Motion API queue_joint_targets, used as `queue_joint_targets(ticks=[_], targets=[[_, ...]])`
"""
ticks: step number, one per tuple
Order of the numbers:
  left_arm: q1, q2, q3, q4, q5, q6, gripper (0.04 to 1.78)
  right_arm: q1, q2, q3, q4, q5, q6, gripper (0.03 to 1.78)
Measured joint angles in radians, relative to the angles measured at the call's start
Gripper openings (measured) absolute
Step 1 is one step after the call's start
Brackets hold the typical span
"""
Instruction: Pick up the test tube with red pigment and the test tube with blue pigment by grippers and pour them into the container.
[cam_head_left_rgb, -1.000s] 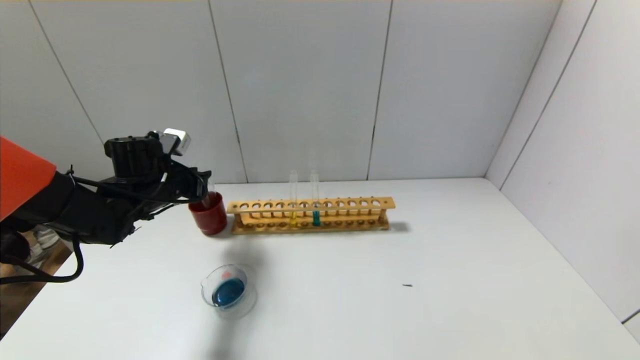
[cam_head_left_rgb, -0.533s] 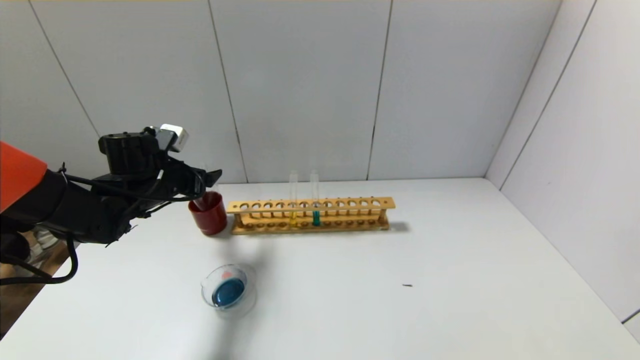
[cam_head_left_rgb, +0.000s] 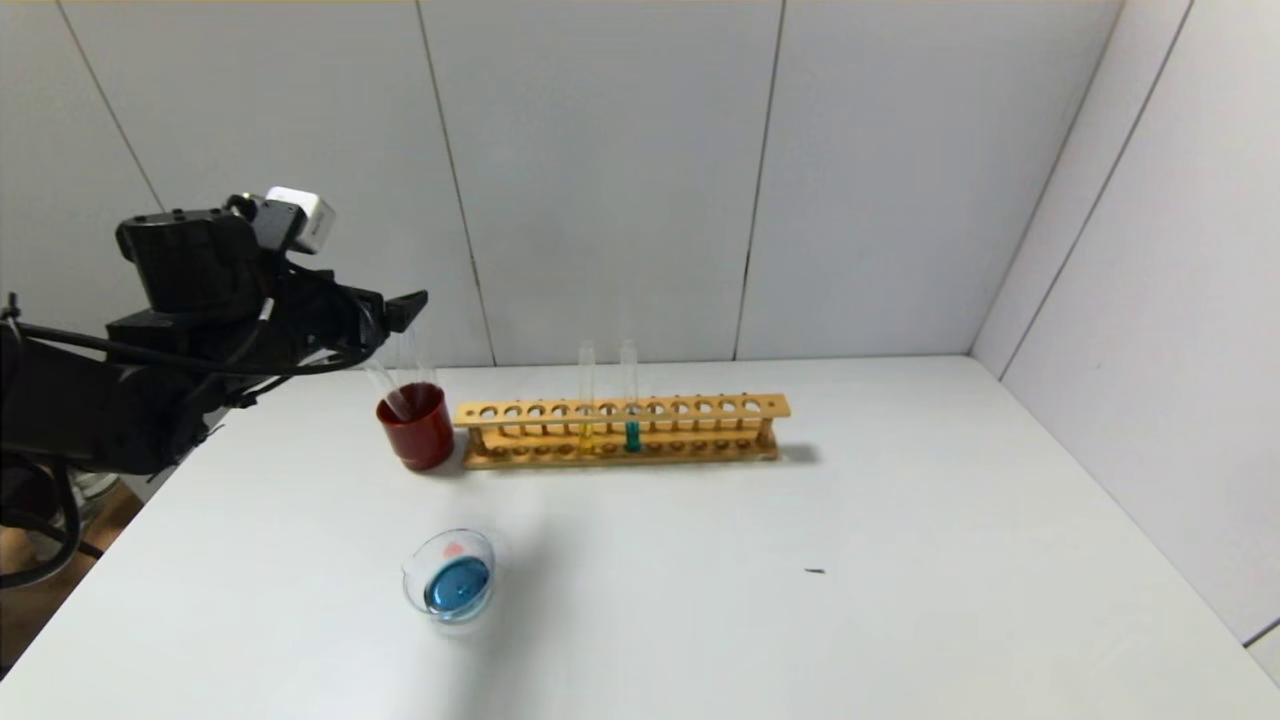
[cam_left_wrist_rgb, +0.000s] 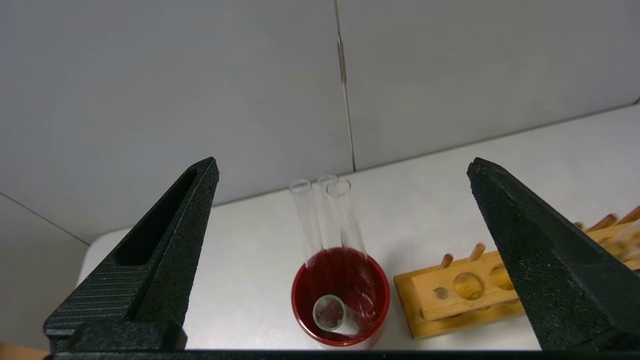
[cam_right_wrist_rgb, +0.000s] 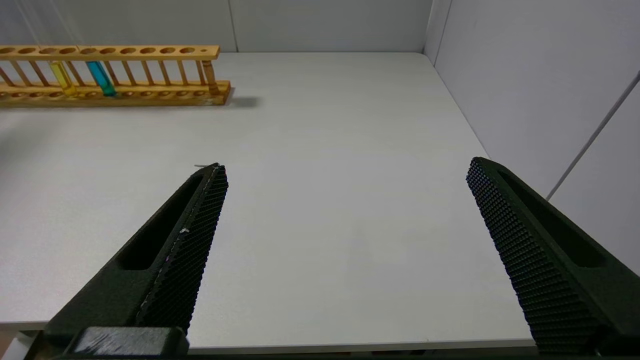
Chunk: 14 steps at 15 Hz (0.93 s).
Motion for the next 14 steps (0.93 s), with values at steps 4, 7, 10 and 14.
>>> queue_joint_targets(ticks=[4, 7, 10, 14], targets=[[0.004, -0.257, 0.116, 0.023, 0.000, 0.000, 1.75, 0.000, 0.000, 0.000, 0.000, 0.000, 0.000, 1.75], [0.016, -0.546, 0.235, 0.125, 0.001, 0.000, 1.75, 0.000, 0.000, 0.000, 0.000, 0.000, 0.000, 1.75], [0.022, -0.853, 0.315, 0.290, 0.003, 0.000, 1.75, 0.000, 0.000, 0.000, 0.000, 0.000, 0.000, 1.75], [0.026, -1.236, 0.454, 0.470, 0.031, -0.001, 1.75, 0.000, 0.000, 0.000, 0.000, 0.000, 0.000, 1.75]])
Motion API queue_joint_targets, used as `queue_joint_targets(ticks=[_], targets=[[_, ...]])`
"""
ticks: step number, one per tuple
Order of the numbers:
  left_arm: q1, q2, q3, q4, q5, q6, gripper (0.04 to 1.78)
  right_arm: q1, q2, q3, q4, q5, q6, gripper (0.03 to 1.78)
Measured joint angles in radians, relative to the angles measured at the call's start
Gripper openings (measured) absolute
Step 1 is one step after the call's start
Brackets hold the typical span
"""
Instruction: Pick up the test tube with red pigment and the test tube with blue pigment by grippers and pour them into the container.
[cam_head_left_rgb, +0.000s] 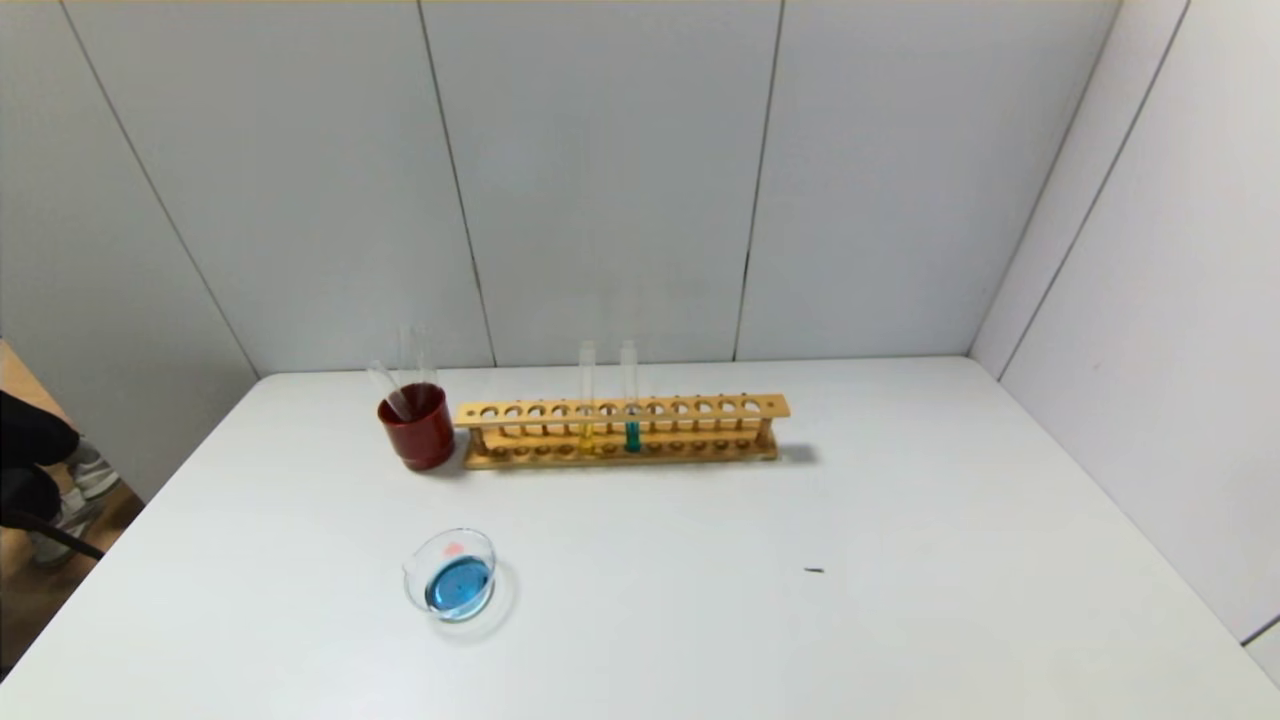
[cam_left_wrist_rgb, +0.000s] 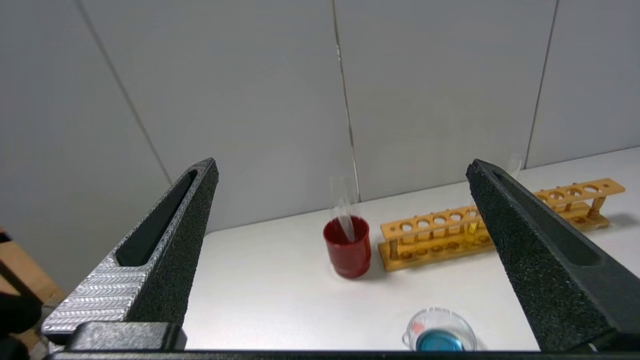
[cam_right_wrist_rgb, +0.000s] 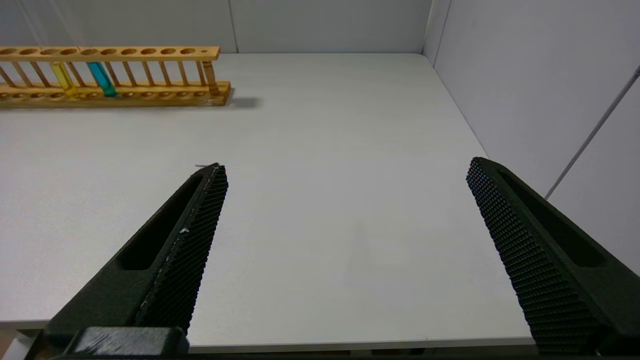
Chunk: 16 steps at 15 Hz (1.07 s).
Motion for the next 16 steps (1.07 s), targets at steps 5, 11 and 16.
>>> queue_joint_targets(ticks=[5, 11, 16], targets=[[0.015, -0.391, 0.236, 0.093, 0.039, 0.002, 1.75, 0.000, 0.000, 0.000, 0.000, 0.000, 0.000, 1.75], [0.025, -0.576, 0.481, 0.256, 0.061, -0.001, 1.75, 0.000, 0.000, 0.000, 0.000, 0.000, 0.000, 1.75], [0.025, -0.594, 0.512, 0.349, 0.034, -0.047, 1.75, 0.000, 0.000, 0.000, 0.000, 0.000, 0.000, 1.75]])
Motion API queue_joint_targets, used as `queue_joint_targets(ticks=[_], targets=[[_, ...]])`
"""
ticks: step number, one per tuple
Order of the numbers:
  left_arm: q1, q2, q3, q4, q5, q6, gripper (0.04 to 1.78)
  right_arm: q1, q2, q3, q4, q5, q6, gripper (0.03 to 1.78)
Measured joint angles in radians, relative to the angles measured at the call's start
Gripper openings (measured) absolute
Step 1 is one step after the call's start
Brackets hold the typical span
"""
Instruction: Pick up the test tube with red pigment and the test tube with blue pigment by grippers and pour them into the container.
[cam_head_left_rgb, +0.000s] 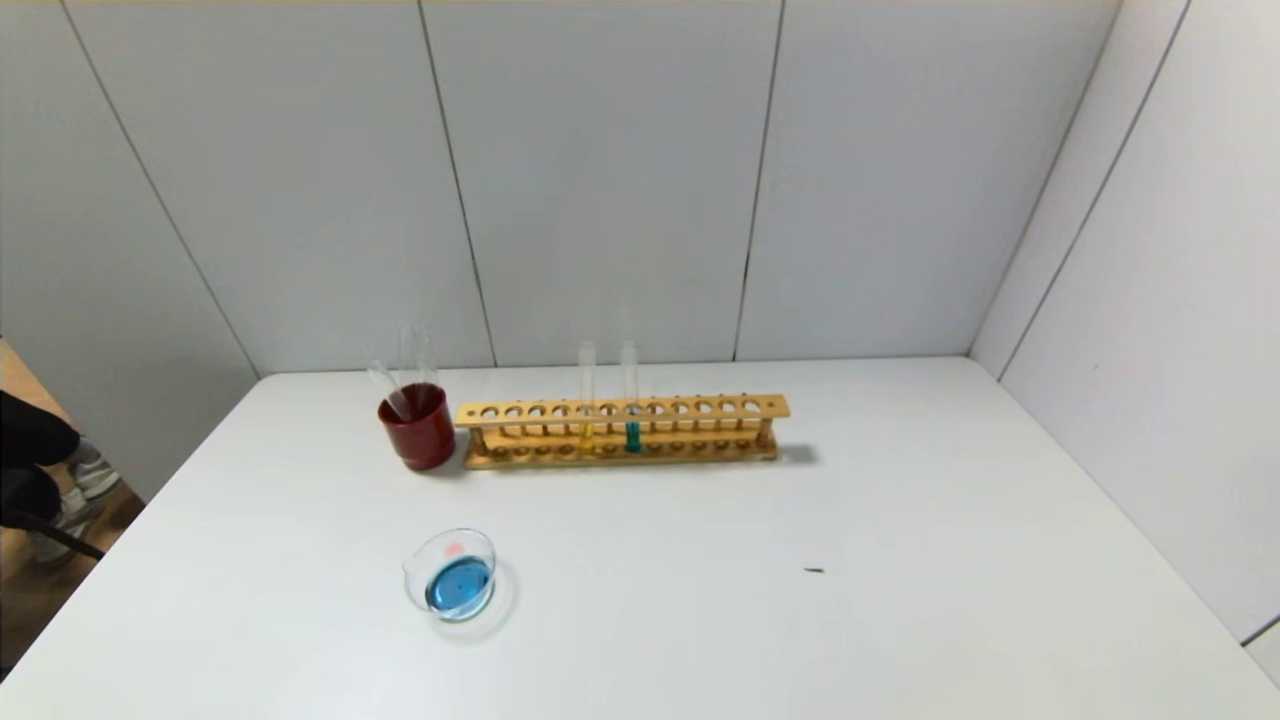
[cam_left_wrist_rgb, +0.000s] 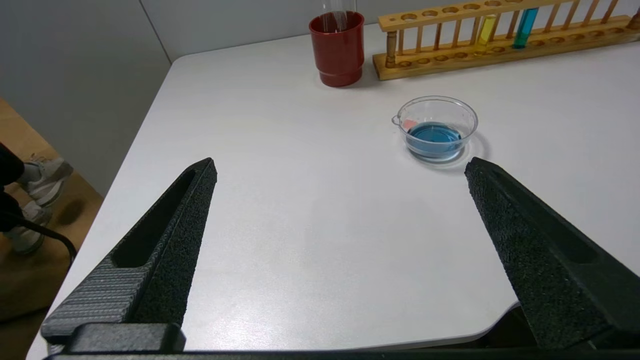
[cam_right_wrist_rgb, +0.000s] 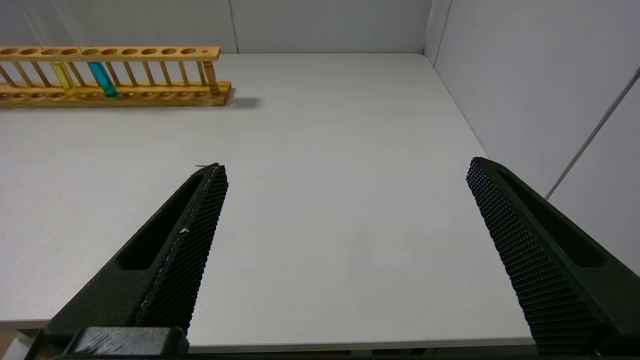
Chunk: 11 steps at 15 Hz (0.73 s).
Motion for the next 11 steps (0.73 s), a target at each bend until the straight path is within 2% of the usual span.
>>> queue_joint_targets(ticks=[11], targets=[[0.001, -0.001, -0.003, 0.005, 0.021, -0.087, 1.75, -0.002, 0.000, 0.000, 0.000, 0.000, 0.003, 1.75]])
